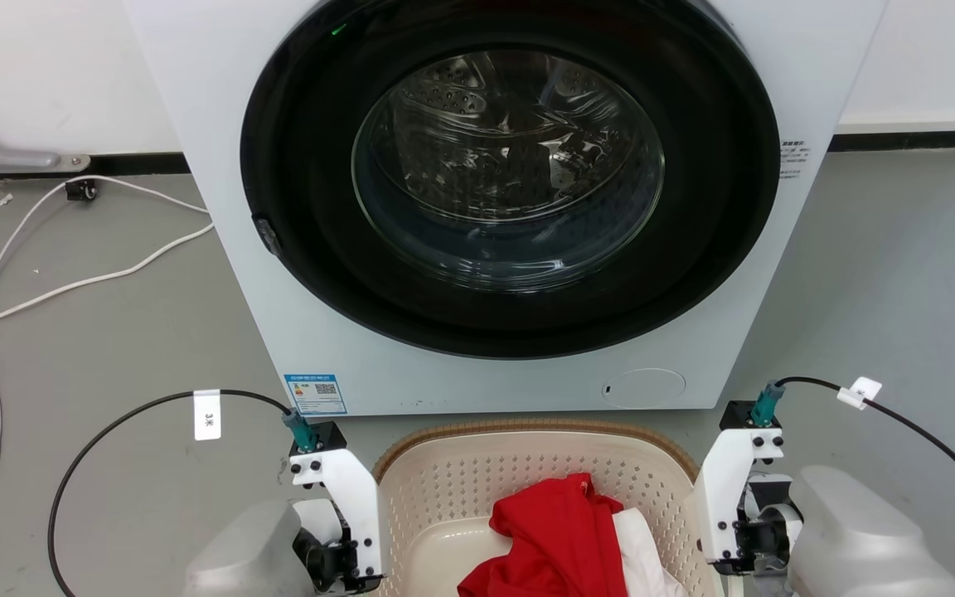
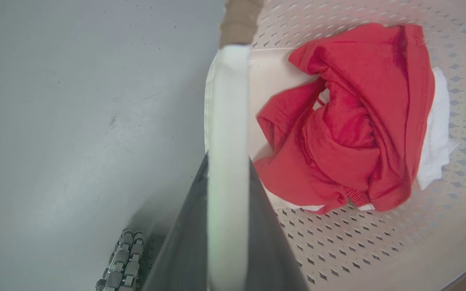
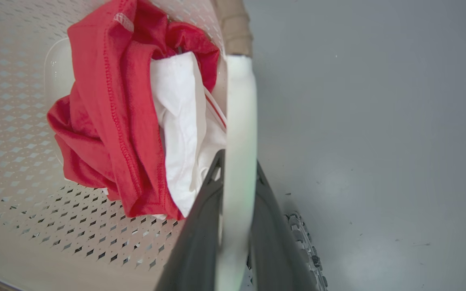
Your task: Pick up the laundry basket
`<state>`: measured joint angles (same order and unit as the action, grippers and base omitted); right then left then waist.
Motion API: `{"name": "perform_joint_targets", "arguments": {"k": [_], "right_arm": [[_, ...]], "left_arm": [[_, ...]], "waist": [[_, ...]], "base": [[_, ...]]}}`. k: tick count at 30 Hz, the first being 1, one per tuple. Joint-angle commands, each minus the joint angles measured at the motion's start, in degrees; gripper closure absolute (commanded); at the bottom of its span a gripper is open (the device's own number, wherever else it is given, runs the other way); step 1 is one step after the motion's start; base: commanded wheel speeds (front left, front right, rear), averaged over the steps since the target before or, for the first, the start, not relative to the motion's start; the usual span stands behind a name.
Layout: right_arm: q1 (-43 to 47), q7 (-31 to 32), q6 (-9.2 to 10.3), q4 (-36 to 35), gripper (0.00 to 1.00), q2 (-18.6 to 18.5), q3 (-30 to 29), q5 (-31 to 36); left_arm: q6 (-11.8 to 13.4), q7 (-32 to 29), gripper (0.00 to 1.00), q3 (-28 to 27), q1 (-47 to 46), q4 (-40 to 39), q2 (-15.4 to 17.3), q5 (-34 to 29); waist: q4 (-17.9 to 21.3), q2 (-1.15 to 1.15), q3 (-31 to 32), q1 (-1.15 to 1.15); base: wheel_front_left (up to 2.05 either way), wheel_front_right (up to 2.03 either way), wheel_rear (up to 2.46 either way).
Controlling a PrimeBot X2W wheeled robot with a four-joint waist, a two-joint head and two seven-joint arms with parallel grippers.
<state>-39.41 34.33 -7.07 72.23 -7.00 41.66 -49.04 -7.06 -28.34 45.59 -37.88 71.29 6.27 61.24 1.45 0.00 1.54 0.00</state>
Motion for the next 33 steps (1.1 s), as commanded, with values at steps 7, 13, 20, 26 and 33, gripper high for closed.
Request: {"name": "perform_joint_targets", "arguments": {"k": [7,13,20,26,33], "right_arm": [[-0.4,0.4,-0.76,-0.3,1.00,2.4,0.4,-1.0],[-0.7,0.5,-0.76,-0.1,1.00,2.5,0.6,-1.3],[-1.1,0.8,-0.77,0.2,1.00,2.5,0.8,-1.7],[-1.3,1.0,-0.77,0.4,1.00,2.5,1.0,-1.8],[-1.5,1.1,-0.77,0.6,1.00,2.5,1.2,-2.2]], "left_arm": [[-0.8,0.4,1.00,0.4,0.3,-0.9,-1.9,1.1],[-0.8,0.6,1.00,0.8,0.2,-0.8,-1.9,1.5],[-0.8,0.7,1.00,1.2,0.2,-0.6,-1.9,2.1],[-0.8,0.8,1.00,1.6,0.1,-0.5,-2.0,2.5],[-0.8,0.9,1.00,2.0,-0.1,-0.5,-2.0,2.9]], "waist": [[0.1,0.00,-0.1,0.00],[0.1,0.00,-0.1,0.00],[0.1,0.00,-0.1,0.00],[0.1,0.00,-0.2,0.00],[0.2,0.00,-0.3,0.00]], "base": [[0.00,0.00,0.00],[0.00,0.00,0.00],[0.00,0.00,0.00],[0.00,0.00,0.00],[0.00,0.00,0.00]]}}
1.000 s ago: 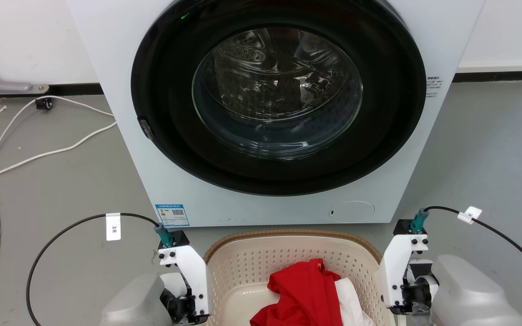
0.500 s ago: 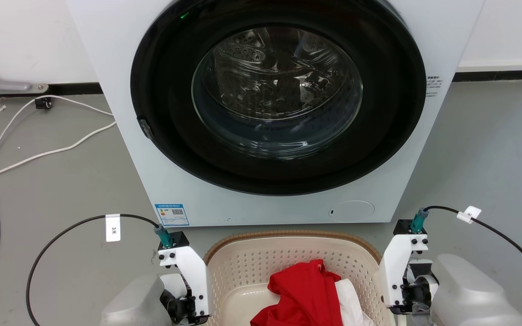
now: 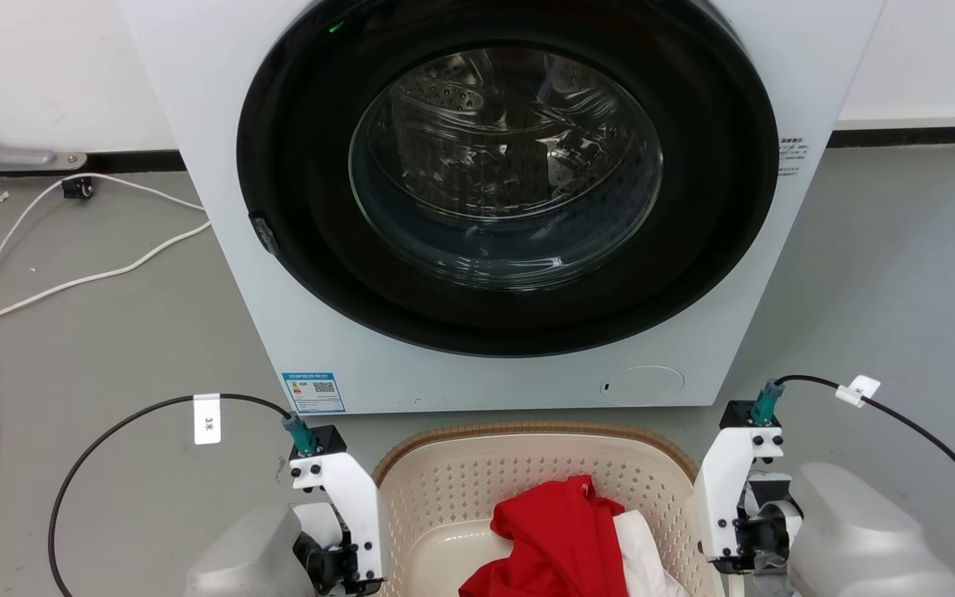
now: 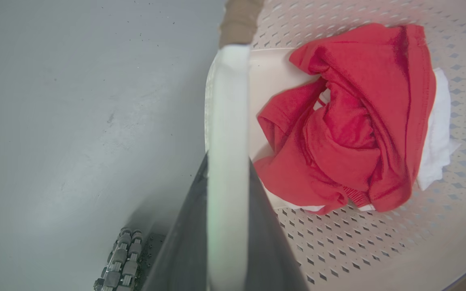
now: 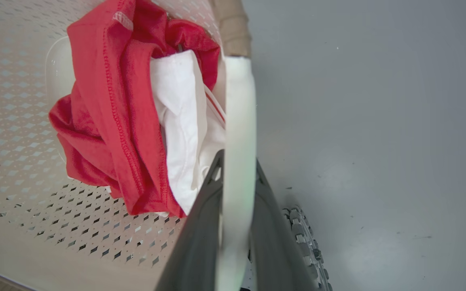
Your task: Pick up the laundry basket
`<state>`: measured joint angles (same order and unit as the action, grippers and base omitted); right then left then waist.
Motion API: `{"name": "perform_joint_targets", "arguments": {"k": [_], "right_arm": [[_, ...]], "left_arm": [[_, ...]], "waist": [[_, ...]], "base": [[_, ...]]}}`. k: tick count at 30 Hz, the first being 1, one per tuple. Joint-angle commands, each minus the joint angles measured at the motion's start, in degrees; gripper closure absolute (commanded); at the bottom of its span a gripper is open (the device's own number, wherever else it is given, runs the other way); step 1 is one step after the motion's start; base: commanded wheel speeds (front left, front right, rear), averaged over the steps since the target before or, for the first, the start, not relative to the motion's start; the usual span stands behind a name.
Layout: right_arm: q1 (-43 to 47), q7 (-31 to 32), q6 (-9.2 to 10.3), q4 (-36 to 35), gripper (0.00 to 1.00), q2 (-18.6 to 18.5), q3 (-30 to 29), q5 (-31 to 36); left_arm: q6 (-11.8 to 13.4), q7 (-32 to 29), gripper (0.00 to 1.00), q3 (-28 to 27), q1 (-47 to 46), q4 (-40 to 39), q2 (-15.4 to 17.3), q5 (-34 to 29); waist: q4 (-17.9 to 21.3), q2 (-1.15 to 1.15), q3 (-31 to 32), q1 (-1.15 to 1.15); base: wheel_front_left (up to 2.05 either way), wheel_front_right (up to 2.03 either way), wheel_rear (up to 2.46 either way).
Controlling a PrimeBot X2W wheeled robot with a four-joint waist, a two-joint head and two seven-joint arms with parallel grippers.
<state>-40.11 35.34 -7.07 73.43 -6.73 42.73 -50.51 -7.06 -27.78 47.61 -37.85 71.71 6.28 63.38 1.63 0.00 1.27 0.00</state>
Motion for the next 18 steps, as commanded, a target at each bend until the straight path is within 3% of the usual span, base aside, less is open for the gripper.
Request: {"name": "perform_joint_targets", "arguments": {"k": [1,18], "right_arm": [[-0.8,0.2,-0.77,-0.6,1.00,2.2,0.1,-0.8],[-1.0,0.3,-0.77,-0.3,1.00,2.2,0.5,-1.4]], "left_arm": [[-0.8,0.4,1.00,0.1,-0.1,-0.9,-2.0,0.8],[-0.8,1.1,1.00,0.9,-0.3,-0.6,-2.0,1.7]], "waist": [[0.0,0.00,0.0,0.00],[0.0,0.00,-0.1,0.00]], "base": [[0.00,0.00,0.00],[0.00,0.00,0.00]]}}
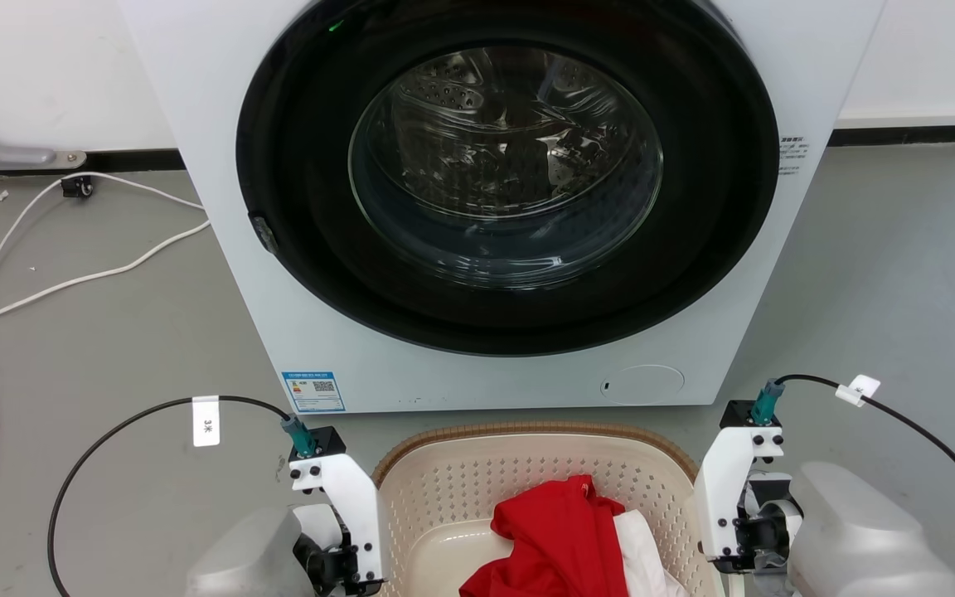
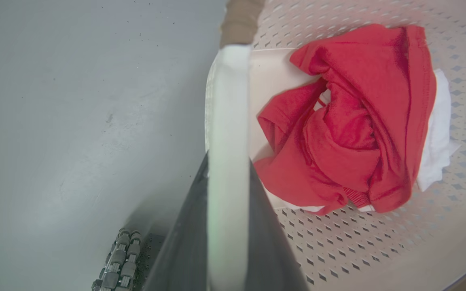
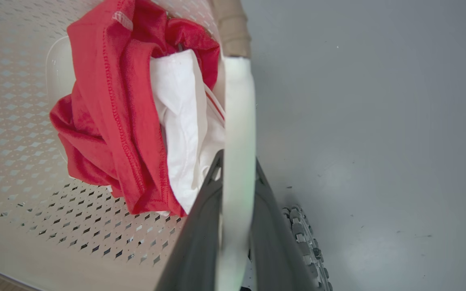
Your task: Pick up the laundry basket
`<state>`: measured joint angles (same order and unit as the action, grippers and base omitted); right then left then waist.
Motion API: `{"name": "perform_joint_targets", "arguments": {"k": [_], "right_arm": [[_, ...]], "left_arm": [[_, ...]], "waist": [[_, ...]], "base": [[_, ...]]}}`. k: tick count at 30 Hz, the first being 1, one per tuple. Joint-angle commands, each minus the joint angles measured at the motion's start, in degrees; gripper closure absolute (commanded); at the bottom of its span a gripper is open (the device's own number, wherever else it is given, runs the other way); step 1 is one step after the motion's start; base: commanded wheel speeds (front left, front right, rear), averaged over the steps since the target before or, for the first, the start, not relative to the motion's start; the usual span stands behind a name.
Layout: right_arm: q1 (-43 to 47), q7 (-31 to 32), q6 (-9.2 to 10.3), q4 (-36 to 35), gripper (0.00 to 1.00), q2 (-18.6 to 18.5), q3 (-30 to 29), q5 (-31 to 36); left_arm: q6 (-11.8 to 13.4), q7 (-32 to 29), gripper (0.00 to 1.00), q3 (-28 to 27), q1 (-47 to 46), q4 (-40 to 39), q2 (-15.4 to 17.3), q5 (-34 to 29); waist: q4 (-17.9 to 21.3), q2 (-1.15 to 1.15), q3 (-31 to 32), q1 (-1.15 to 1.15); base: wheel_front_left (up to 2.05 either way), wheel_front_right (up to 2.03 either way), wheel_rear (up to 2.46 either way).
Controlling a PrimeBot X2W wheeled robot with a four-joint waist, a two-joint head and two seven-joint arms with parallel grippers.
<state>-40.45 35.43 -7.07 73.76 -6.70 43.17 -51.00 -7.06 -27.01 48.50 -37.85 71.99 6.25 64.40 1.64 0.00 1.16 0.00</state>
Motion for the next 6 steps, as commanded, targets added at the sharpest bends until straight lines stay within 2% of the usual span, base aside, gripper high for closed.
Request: {"name": "perform_joint_targets", "arguments": {"k": [1,6], "right_arm": [[-0.7,0.2,-0.77,-0.6,1.00,2.2,0.1,-0.9],[-0.7,0.2,-0.77,-0.6,1.00,2.3,0.2,-1.0]], "left_arm": [[-0.8,0.4,1.00,0.0,-0.3,-0.9,-2.0,0.7],[-0.8,0.5,1.00,0.3,-0.2,-0.8,-2.0,1.0]], "waist": [[0.0,0.00,0.0,0.00],[0.1,0.00,-0.1,0.00]], "base": [[0.00,0.00,0.00],[0.00,0.00,0.00]]}}
